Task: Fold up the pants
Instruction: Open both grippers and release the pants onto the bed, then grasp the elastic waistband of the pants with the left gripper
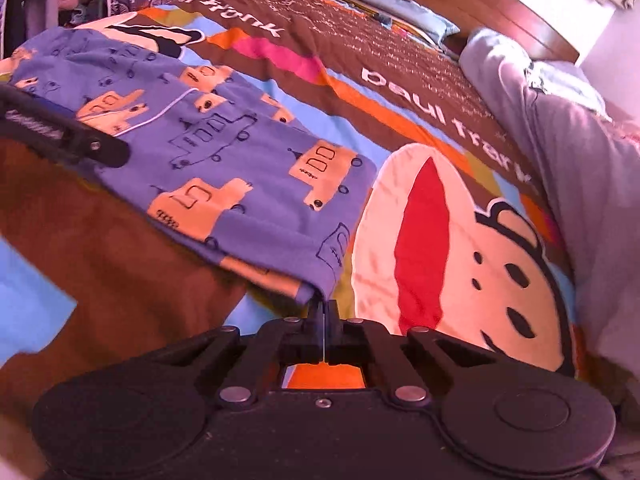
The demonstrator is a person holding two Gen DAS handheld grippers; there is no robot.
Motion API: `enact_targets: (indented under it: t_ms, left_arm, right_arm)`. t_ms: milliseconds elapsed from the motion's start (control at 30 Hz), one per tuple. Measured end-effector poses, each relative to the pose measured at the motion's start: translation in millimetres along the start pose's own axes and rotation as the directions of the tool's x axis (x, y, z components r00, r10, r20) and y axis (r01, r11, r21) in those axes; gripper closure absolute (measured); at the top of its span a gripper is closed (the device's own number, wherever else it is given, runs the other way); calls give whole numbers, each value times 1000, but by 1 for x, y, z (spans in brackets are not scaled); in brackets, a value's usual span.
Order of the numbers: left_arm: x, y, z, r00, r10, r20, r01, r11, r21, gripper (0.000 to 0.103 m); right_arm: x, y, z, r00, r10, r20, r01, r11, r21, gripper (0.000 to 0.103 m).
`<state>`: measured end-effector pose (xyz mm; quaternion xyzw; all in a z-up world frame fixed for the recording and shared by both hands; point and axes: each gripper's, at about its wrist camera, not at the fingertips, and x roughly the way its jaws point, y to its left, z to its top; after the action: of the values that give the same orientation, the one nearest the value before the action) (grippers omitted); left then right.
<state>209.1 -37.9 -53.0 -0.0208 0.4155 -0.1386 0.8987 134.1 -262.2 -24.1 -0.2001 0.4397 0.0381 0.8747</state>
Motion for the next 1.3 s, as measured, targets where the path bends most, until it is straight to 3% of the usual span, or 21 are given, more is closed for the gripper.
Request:
enact_targets:
  t_ms: [200, 333, 467, 600, 667, 700, 733, 767, 833, 900, 967, 1033, 1100, 1200, 1233, 1300]
  left_arm:
    - [-1, 4, 0, 1000, -15, 6, 15, 1000, -18, 1]
    - [-4, 5, 0, 1000, -9, 6, 9, 1000, -22, 1]
    - [-8, 5, 0, 1000, 15, 5, -15, 1000, -15, 1]
    - [-12, 18, 1, 1000, 2, 7, -2, 999, -49, 1]
    - [-14, 22, 1, 1000, -12, -3, 12, 999, -37, 1]
    - [-16, 24, 0, 1000, -11, -8, 11, 1000, -29, 1]
    - [-21, 26, -3, 1000, -14, -12, 13, 1000, -17, 1]
    - [-28, 29, -6, 1000, -24, -9, 24, 1000, -12, 1]
    - [-46, 45, -12, 998, -50, 28, 52, 997, -54, 1]
    - [-63, 68, -17, 995, -62, 80, 76, 980, -186, 1]
    - [-72, 90, -19, 991, -71, 114, 105, 941, -322, 1]
    - [-79, 111, -20, 988, -60, 141, 116, 898, -425, 1]
    - [-84, 128, -20, 988, -6, 156, 80, 877, -473, 1]
    - [-93, 150, -17, 978, 153, 141, -56, 847, -529, 1]
    - [-96, 158, -17, 970, 191, 151, -80, 835, -544, 1]
    - [-101, 173, -17, 962, 216, 166, -81, 808, -583, 1]
  right_arm:
    - [-3, 14, -13, 1000, -1, -19, -1, 996, -91, 103]
    - [-9, 10, -8, 999, 20, -43, -24, 995, -92, 103]
    - [-26, -14, 6, 1000, -3, 4, 3, 1000, 12, 79]
    - [-22, -29, 25, 995, 75, 70, -85, 985, 151, 65]
    - [0, -20, 23, 991, 134, 17, -135, 983, 127, 58]
    - [16, -13, 17, 989, 140, -44, -136, 987, 85, 57]
    - [23, -11, 10, 989, 139, -48, -135, 988, 79, 54]
    - [21, -15, 7, 990, 142, -25, -138, 985, 108, 53]
    - [17, -29, 13, 980, 190, -59, -176, 967, 186, 52]
    - [5, -39, 25, 977, 215, -3, -209, 954, 217, 48]
    - [1, -38, 45, 977, 207, 59, -215, 955, 204, 39]
    - [10, -28, 75, 968, 221, 117, -241, 950, 201, 38]
    - [31, -9, 104, 944, 289, 159, -318, 923, 216, 38]
    - [75, 23, 140, 905, 388, 174, -424, 856, 294, 39]
    - [89, 33, 148, 905, 400, 147, -426, 847, 318, 39]
    - [108, 54, 159, 930, 356, 94, -368, 877, 308, 34]
